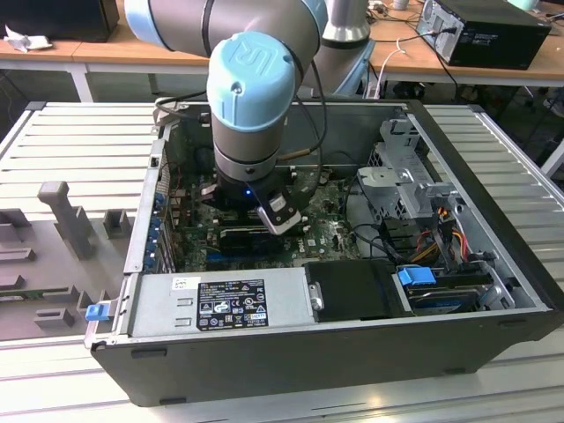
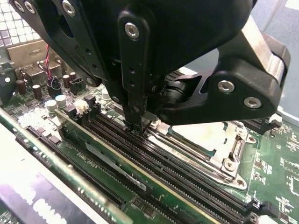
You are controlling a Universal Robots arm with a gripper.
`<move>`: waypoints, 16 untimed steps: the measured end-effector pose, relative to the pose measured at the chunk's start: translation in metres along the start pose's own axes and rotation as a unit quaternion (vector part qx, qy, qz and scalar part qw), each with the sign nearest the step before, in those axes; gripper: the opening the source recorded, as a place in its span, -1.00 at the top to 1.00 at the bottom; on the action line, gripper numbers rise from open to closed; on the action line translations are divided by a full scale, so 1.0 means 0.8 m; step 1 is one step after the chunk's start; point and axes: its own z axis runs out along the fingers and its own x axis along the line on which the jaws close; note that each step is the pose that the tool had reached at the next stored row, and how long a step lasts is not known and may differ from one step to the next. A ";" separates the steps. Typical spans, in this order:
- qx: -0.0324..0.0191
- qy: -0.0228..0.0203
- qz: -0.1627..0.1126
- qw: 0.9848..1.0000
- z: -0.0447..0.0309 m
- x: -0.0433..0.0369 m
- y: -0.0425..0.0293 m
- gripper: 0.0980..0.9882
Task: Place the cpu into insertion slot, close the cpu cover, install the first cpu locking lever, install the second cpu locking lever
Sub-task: 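Install the second cpu locking lever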
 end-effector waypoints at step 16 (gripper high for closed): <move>-0.011 -0.001 0.000 1.000 -0.0171 0.005 0.0090 0.98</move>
